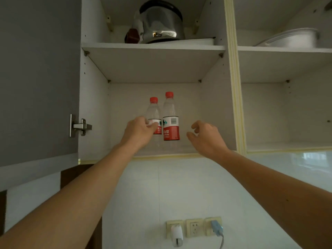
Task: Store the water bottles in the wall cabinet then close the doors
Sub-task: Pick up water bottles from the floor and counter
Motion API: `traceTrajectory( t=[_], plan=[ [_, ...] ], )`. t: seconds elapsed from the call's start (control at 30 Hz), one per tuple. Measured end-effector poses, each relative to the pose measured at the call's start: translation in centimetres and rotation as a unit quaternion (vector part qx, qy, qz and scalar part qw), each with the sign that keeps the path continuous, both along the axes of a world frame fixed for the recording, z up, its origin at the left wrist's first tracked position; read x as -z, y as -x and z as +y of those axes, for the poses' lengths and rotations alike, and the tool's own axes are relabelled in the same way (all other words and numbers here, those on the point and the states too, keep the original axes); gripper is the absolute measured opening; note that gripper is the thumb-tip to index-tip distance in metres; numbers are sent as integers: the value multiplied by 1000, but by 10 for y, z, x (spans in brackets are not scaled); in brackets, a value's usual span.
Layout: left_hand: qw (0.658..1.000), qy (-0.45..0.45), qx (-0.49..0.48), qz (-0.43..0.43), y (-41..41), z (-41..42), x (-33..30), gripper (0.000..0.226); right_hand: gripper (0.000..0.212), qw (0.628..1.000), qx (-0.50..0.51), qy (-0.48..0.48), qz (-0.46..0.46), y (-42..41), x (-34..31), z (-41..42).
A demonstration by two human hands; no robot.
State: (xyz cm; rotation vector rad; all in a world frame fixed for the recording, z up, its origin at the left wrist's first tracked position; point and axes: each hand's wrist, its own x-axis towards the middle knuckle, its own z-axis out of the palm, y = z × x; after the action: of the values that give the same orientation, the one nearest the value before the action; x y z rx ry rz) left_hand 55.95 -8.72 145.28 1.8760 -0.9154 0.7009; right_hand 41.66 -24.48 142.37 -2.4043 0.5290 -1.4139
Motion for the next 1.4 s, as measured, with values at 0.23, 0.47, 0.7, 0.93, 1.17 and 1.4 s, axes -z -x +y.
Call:
traceTrajectory(
  t=[0.23, 0.47, 0.7, 0.93, 1.17, 1.4],
  plan=[
    [984, 112, 137, 15, 118, 17, 35, 42, 20, 998, -38, 10, -38, 114, 51, 29],
    [978, 88, 177, 68, 218, 29, 149, 47, 49, 986, -117, -115, 25, 194, 169, 62],
    [965, 12, 167, 202, 268, 43, 296, 52, 56, 961, -76, -255, 70, 254, 284, 82],
    [927, -46, 188, 321, 307, 58, 427, 49, 59, 939, -19, -335, 76, 319, 395, 104],
    [837, -153, 306, 428, 354, 82, 566, 44, 53, 857, 58, -498, 116, 372, 539, 151],
    [756, -247, 307, 522, 410, 102, 726, 40, 42, 764, 104, -606, 194, 424, 692, 188]
  ],
)
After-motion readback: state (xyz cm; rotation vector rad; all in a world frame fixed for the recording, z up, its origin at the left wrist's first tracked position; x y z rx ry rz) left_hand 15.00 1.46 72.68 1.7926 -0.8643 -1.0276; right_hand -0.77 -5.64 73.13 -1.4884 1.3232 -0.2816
